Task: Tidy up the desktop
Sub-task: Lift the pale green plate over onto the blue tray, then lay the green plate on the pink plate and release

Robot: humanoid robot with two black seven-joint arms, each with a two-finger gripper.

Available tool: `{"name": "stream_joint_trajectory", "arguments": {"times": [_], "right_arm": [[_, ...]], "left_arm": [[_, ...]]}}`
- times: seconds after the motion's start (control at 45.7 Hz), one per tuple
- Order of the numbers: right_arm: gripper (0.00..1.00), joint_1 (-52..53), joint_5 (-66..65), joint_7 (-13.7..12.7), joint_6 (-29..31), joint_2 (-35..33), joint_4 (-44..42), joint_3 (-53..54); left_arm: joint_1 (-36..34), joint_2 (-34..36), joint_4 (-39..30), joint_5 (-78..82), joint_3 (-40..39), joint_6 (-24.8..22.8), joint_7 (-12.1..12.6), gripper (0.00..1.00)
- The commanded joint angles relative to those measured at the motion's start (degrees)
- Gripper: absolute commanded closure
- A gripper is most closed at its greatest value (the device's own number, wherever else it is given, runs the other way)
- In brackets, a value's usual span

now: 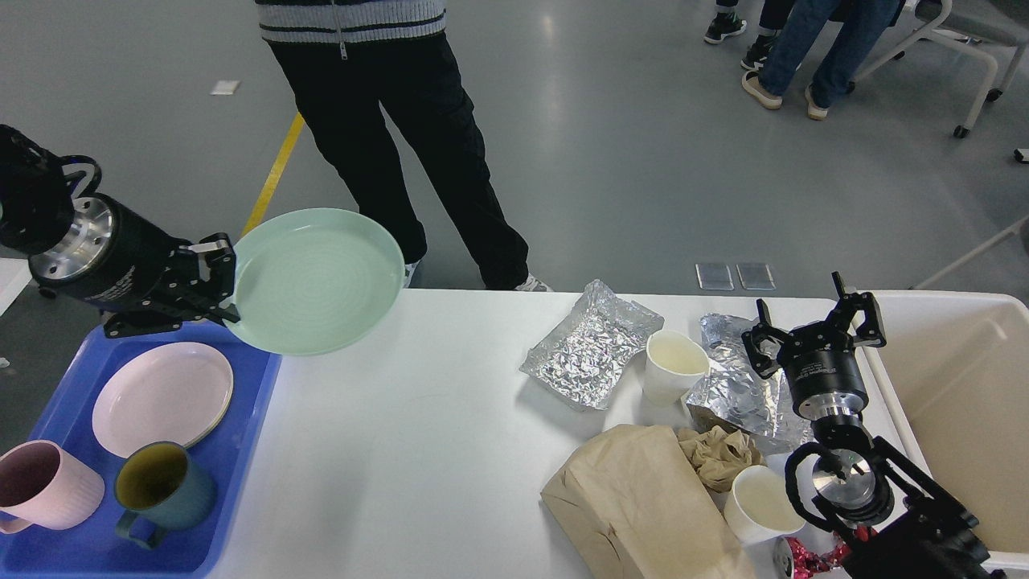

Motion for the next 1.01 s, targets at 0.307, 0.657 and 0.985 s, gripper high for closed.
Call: {"name": "stream_joint_trajectory", "arguments": {"times": [0.307, 0.657, 0.985], "right_arm": [[0.00, 0.00, 0.10, -0.04, 0.00, 0.01, 0.06, 0.00], [0.00, 0.00, 0.01, -0.04, 0.00, 0.01, 0.06, 0.00], [0.00, 0.00, 0.10, 0.04, 0.00, 0.01, 0.06, 0.00]], "left_arm": [[28.86, 14.34, 33.77, -0.18, -8.53, -0.93, 7.68, 1.00], [54.88, 14.60, 51.37, 0.78, -33.66, 8.12, 15.94, 1.00], [60.16, 10.92, 52.86, 4.04, -36.48, 11.12, 15.68, 1.00]]}}
